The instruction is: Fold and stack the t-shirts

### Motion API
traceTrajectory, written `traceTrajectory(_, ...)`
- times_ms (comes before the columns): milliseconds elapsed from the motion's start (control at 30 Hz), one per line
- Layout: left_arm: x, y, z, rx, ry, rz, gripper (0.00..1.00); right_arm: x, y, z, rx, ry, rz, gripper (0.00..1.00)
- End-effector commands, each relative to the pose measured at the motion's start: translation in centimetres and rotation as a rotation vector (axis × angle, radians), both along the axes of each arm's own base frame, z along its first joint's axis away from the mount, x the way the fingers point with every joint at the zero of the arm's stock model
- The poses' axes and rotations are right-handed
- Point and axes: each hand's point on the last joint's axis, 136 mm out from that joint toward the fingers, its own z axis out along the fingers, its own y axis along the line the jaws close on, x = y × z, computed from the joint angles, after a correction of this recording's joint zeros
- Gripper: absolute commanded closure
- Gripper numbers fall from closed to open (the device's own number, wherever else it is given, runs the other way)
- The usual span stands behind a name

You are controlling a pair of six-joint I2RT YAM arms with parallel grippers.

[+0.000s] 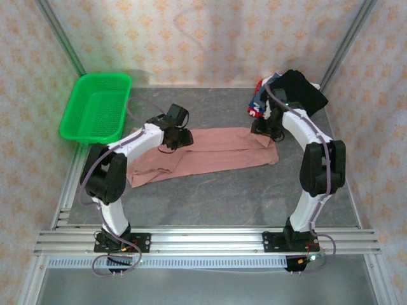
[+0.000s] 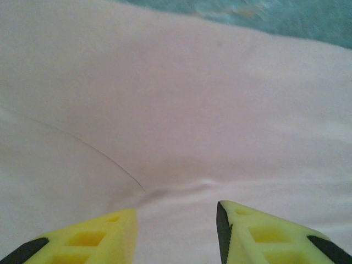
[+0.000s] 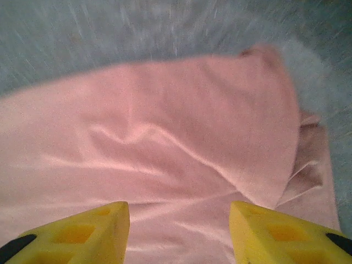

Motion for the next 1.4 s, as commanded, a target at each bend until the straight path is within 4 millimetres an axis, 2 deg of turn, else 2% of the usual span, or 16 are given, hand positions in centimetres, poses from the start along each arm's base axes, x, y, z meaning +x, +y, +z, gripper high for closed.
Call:
traceTrajectory(0,-1.9,0.0,-3.0,-0.026,0.083,0.073,0.58,-1.1,-1.5,-2.7,-0.167,0.064,0.088,0.5)
traceTrajectory(100,-2.4,0.6,-4.9,-0.02,0.101,0.109,0.59,-0.1,-2.0,-3.7,-0.238,0.072,0.105,0.51)
traceTrajectory(367,-3.1,2.7,-7.8,0.068,0.137,0.131,0.61,1.5,-3.0,-5.1,-0.326,0.1,0.125,0.57)
traceTrajectory(400,-3.3,2.9,-7.9,0.078,0.139,0.132,0.61,1.8,-3.2,-5.2,-0.333,0.095,0.117,0.6)
traceTrajectory(533,-4.0,4.2,-8.7,0.127,0.165,0.134,0.62,3.5,-4.2,-4.7,-0.396,0.059,0.074,0.86)
traceTrajectory(633,-4.4,5.4,-9.2,0.154,0.186,0.148,0.63,5.1,-4.7,-3.9,-0.431,0.016,0.04,1.0)
traceTrajectory(833,-5.4,6.8,-10.3,0.199,0.229,0.137,0.64,7.8,-5.2,-3.5,-0.477,-0.015,0.009,1.0)
traceTrajectory(1000,-6.5,7.7,-11.1,0.23,0.259,0.132,0.64,9.1,-5.8,-3.6,-0.517,-0.017,-0.005,1.0)
traceTrajectory(1033,-6.6,7.8,-11.2,0.232,0.26,0.13,0.64,9.0,-6.1,-3.8,-0.525,0.001,-0.01,0.93)
traceTrajectory(1100,-6.6,7.7,-10.7,0.223,0.253,0.12,0.64,8.6,-6.5,-3.4,-0.541,0.011,-0.032,0.89)
traceTrajectory(1167,-6.2,7.0,-9.2,0.2,0.217,0.101,0.63,8.5,-6.5,-1.6,-0.522,-0.042,-0.067,0.83)
traceTrajectory(1233,-5.9,6.4,-6.8,0.17,0.177,0.09,0.61,8.2,-5.5,1.4,-0.442,-0.134,-0.092,0.75)
traceTrajectory(1300,-5.9,6.0,-4.2,0.131,0.133,0.094,0.6,7.3,-3.9,3.6,-0.364,-0.195,-0.069,0.68)
traceTrajectory(1367,-6.1,5.9,-2.0,0.098,0.093,0.11,0.59,5.7,-2.8,4.3,-0.307,-0.188,-0.03,0.62)
